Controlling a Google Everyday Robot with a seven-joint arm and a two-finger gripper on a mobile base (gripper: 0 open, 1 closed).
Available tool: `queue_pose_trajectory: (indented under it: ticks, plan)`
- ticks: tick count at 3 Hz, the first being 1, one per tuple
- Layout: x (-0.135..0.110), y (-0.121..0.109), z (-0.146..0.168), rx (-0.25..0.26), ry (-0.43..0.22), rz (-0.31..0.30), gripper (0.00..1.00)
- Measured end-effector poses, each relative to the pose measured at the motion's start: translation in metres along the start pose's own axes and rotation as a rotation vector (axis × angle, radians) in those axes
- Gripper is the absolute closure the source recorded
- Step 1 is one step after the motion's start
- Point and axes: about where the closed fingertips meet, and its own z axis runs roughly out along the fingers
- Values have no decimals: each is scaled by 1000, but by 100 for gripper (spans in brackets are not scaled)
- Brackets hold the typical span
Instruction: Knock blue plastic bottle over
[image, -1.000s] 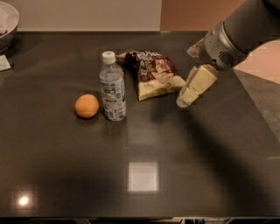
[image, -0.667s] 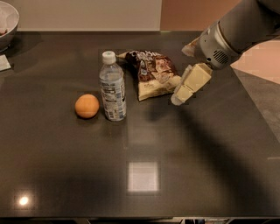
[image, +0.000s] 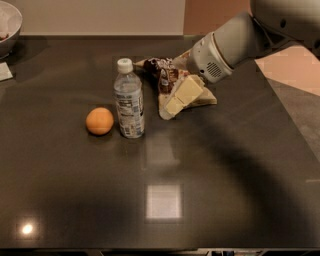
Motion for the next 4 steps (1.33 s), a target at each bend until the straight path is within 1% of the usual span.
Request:
queue_pose_trajectory:
  ticks: [1,2,3,4]
  plan:
    - [-18,5,17,-55,-60,-8,0]
    - [-31,13,31,-92,-99,-12,0]
    - [-38,15,43,-104,-127,-12,0]
    - [-43,15,51,-109,-139,-10,0]
